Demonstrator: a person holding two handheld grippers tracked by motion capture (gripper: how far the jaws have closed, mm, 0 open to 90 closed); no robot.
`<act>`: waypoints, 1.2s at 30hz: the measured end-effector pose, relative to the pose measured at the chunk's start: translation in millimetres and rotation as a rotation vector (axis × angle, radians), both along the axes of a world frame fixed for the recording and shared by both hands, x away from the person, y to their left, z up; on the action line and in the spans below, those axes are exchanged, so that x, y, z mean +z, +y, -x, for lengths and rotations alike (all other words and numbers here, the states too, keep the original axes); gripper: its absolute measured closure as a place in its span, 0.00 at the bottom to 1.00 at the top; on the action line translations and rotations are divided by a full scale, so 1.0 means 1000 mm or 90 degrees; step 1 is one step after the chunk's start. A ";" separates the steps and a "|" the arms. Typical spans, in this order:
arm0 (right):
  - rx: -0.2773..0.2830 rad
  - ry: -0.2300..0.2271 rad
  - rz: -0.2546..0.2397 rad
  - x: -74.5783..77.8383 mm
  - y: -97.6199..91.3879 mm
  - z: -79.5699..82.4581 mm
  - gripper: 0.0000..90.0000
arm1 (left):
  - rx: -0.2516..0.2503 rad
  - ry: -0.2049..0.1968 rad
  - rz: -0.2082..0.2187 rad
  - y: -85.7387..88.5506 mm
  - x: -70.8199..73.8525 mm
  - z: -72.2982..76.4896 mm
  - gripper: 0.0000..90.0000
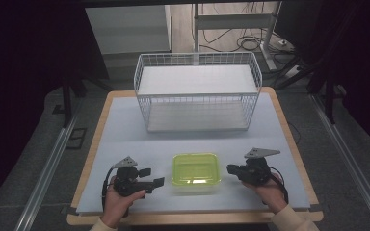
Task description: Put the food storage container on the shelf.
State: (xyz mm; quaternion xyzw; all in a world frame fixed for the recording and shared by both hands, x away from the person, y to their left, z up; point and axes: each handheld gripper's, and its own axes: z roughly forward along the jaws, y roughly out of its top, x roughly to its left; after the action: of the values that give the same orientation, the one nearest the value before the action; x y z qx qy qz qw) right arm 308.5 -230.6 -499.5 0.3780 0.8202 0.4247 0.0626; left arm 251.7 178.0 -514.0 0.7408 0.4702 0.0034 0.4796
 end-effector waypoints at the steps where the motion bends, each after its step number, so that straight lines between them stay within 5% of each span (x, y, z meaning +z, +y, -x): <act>1: 0.002 0.006 -0.014 0.001 -0.002 0.001 0.84 | 0.000 0.001 -0.001 0.000 0.000 0.000 0.23; 4: 0.001 0.015 -0.044 0.004 -0.008 0.003 0.68 | 0.000 0.008 -0.002 -0.002 -0.001 -0.001 0.23; 12: 0.001 0.025 -0.085 0.008 -0.010 0.003 0.47 | 0.002 0.028 0.011 -0.005 0.000 -0.004 0.24; 19: 0.014 0.059 -0.104 0.008 -0.005 0.000 0.43 | -0.012 0.053 0.029 -0.012 0.002 -0.009 0.25; 25: 0.015 0.084 -0.114 0.004 0.002 -0.004 0.41 | -0.025 0.104 0.087 -0.015 -0.003 -0.019 0.25; 36: 0.006 0.116 -0.127 -0.001 0.014 -0.014 0.44 | -0.016 0.134 0.111 -0.022 -0.007 -0.033 0.28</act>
State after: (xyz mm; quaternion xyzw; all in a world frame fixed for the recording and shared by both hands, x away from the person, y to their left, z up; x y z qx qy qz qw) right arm 322.5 -216.7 -500.6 0.4154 0.7781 0.4683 -0.0522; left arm 284.7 156.4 -520.9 0.6986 0.5072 -0.1211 0.4899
